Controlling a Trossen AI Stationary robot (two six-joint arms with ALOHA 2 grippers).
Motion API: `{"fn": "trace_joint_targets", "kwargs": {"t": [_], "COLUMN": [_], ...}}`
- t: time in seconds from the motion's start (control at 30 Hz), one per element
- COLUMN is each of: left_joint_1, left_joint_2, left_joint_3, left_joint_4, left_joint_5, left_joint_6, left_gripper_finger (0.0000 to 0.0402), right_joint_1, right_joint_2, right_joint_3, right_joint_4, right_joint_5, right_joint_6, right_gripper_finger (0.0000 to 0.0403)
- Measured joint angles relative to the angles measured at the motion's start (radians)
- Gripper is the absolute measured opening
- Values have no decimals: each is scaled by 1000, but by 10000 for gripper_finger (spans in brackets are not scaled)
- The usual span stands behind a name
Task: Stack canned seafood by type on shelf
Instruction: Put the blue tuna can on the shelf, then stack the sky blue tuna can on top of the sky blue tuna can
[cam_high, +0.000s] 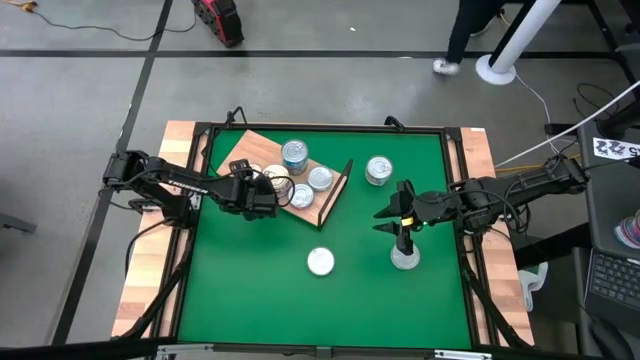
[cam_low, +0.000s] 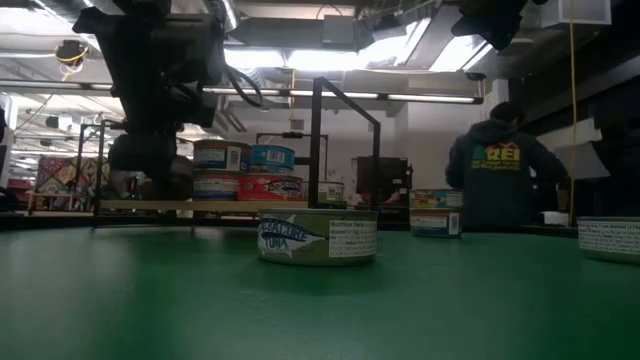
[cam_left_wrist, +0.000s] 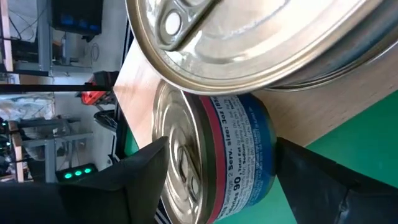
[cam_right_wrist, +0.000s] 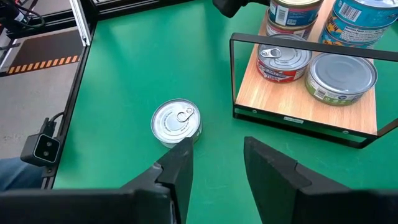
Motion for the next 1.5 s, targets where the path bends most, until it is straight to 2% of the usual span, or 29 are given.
{"fn": "trace_joint_targets", "kwargs": {"t": [0.23,0.47,0.7,0.9,1.13,1.37,1.5], "left_joint_1": [0,0,0,-12,-81,-187,-256], "left_joint_2": [0,0,-1,-1,-1,-2,-2], "left_joint_3": [0,0,0,8,91,165,197], "left_joint_4": [0,-1,-1,-16,-84,-190,-196], "left_joint_5": [105,92,14,12,13,15,15], "left_joint_6": [83,59,57,22,8,-95,-157], "left_gripper_finger": [280,280,280,280,280,280,280], "right_joint_1": [0,0,0,0,0,0,0], "right_joint_2": [0,0,0,0,0,0,0], "right_joint_3": [0,0,0,0,0,0,0], "right_joint_4": [0,0,0,0,0,-1,-16], "right_joint_5": [0,0,-1,-1,-1,-1,-1], "right_joint_6": [0,0,0,0,0,0,0], "right_gripper_finger": [143,143,143,143,143,143,143]}}
